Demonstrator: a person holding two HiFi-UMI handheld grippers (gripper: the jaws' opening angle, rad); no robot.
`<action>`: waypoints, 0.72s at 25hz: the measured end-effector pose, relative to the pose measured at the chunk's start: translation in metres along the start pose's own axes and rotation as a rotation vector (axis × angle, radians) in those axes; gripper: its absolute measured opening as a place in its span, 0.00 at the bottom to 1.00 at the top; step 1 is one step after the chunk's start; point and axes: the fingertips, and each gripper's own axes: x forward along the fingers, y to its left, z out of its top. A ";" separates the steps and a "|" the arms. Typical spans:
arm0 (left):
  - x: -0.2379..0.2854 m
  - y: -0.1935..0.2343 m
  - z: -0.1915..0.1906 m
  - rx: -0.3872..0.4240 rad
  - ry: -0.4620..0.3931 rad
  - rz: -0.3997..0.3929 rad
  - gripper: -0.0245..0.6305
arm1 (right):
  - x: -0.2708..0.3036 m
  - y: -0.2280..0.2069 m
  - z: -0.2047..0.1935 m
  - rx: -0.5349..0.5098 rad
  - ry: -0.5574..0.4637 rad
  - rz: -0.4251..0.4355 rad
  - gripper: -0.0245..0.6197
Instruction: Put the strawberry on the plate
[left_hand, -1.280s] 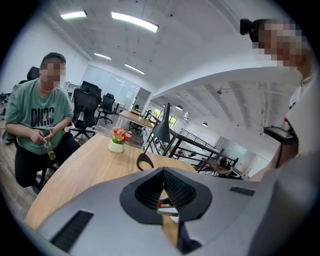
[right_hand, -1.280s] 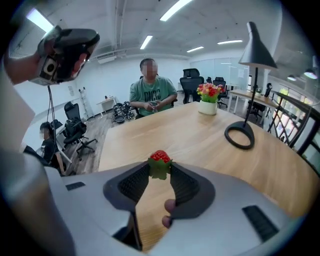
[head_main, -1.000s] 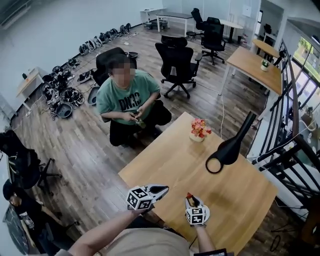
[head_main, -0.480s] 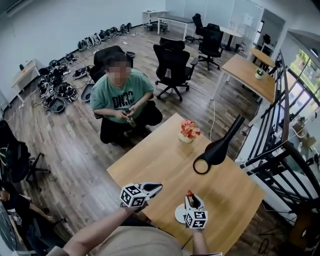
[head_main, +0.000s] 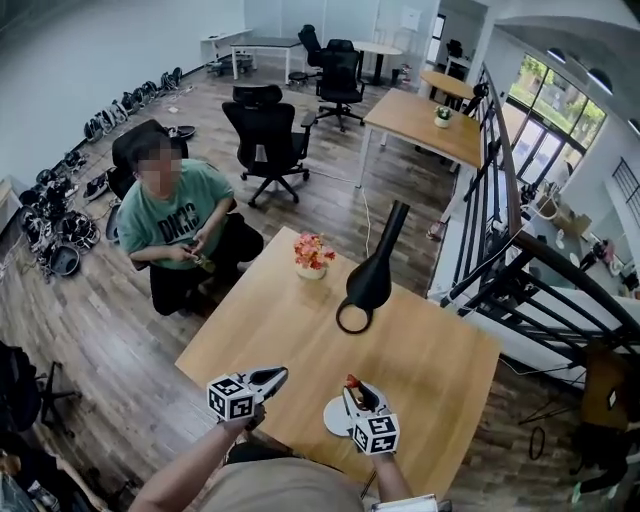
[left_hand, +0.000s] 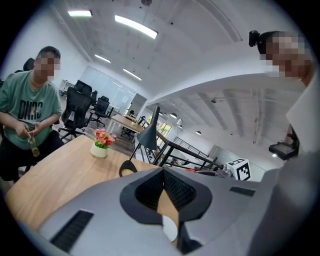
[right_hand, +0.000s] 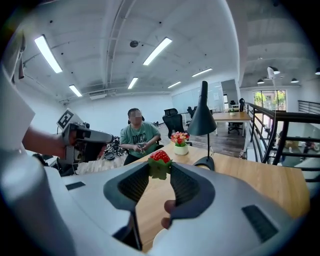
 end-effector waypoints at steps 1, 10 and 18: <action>0.002 -0.004 0.002 -0.005 -0.015 -0.021 0.04 | -0.004 -0.002 -0.001 0.006 -0.003 -0.007 0.25; 0.014 -0.029 0.010 -0.018 -0.052 -0.119 0.04 | -0.040 -0.011 -0.006 0.045 -0.036 -0.071 0.25; 0.028 -0.044 0.009 -0.009 -0.022 -0.184 0.04 | -0.066 -0.017 -0.008 0.053 -0.055 -0.140 0.25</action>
